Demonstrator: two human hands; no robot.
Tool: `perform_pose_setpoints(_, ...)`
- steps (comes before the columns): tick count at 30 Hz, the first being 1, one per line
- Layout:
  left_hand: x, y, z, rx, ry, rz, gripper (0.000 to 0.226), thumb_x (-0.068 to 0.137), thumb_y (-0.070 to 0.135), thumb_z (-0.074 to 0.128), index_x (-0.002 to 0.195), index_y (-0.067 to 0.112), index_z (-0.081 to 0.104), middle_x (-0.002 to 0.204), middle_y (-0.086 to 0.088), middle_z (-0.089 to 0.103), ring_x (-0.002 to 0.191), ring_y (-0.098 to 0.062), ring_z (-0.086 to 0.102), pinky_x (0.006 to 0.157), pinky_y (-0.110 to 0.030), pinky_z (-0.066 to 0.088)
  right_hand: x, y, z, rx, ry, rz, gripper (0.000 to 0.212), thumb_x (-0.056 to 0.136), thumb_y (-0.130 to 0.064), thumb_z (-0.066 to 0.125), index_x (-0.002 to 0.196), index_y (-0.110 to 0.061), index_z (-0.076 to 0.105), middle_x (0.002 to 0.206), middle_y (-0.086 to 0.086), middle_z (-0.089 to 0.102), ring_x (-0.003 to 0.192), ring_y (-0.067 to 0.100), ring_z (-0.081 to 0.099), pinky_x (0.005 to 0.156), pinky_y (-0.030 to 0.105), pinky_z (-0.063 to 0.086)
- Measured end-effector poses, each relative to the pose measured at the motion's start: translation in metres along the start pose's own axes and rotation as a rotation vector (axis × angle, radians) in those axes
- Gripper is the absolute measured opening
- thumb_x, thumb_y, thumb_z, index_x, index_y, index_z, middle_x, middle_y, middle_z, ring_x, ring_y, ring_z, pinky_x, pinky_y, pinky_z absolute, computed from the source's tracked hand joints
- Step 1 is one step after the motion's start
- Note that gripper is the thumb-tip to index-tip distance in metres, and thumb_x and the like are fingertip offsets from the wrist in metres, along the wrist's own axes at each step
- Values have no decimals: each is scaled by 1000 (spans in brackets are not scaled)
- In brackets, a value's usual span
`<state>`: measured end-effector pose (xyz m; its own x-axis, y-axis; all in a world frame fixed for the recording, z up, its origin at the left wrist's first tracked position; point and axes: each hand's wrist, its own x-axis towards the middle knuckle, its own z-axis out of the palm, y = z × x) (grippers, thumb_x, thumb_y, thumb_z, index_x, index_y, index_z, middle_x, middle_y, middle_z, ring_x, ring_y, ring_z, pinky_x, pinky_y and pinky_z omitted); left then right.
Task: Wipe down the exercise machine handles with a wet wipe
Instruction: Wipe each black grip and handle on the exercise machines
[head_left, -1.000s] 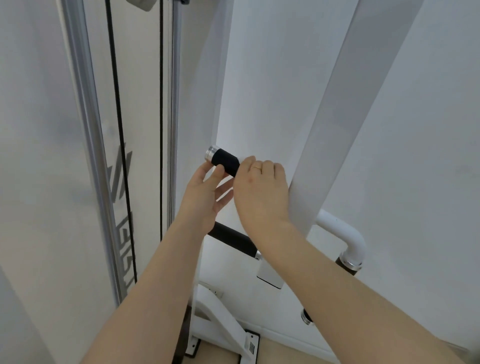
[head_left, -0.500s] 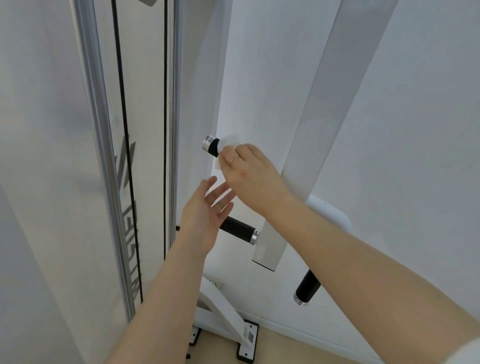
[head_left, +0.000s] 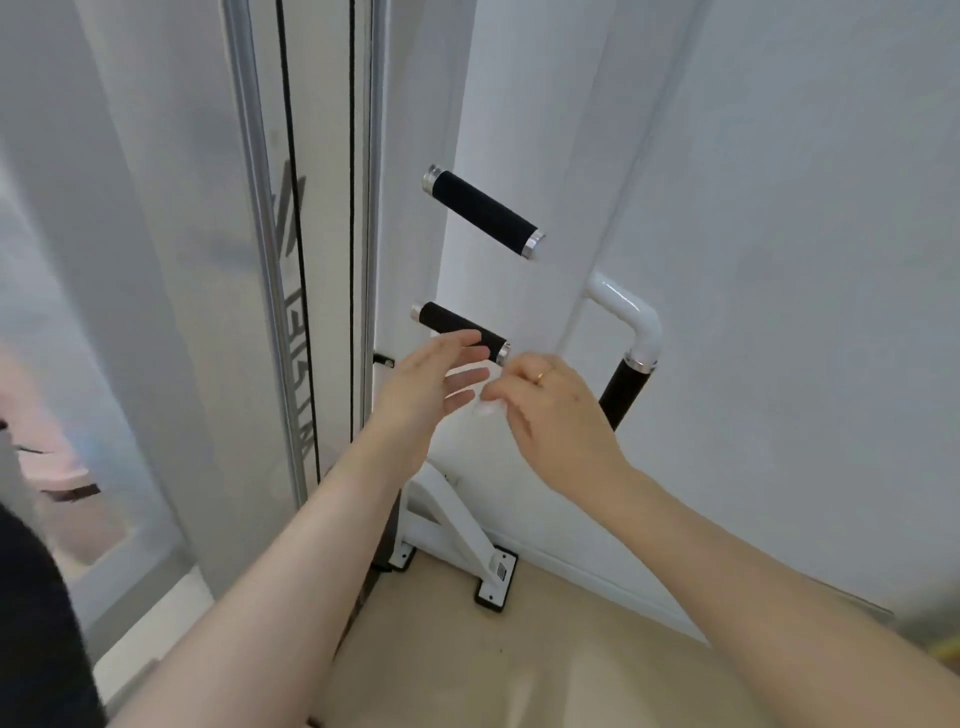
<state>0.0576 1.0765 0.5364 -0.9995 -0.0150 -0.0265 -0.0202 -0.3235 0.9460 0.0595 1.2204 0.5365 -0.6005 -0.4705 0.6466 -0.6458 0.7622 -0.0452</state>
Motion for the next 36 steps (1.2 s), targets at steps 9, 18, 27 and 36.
perform_pose_setpoints(9, -212, -48, -16, 287, 38, -40, 14, 88, 20, 59, 99, 12, 62, 90, -4, 69, 73, -9, 66, 68, -20, 56, -139, -100, -44, 1262, -336, 961, 12, 93, -5, 51, 93, -14, 59, 82, 3, 65, 73, 17, 57, 65, 23, 50)
perform_pose_setpoints(18, -374, -39, -90, 496, 257, 33, 7, 84, 18, 66, 77, 18, 62, 69, 7, 68, 62, -6, 59, 64, -26, 46, -177, -233, -71, 1429, -814, 555, 25, 79, -3, 67, 99, -15, 61, 94, 8, 68, 87, 25, 63, 85, 40, 51)
perform_pose_setpoints(27, -526, 2, -239, 446, 311, 117, 22, 84, -3, 59, 76, 17, 62, 68, 13, 64, 66, -3, 57, 65, -15, 46, -177, -426, -53, 1494, -1040, 384, 24, 89, -4, 56, 73, -18, 67, 66, -3, 59, 64, 15, 48, 70, 29, 36)
perform_pose_setpoints(36, -666, 58, -419, 450, 560, 19, 10, 91, 26, 55, 87, 18, 58, 82, 6, 61, 68, -5, 56, 61, -15, 44, -197, -700, -22, 1669, -882, 640, 15, 90, -19, 53, 77, -12, 53, 67, -6, 65, 64, 6, 60, 61, 18, 44)
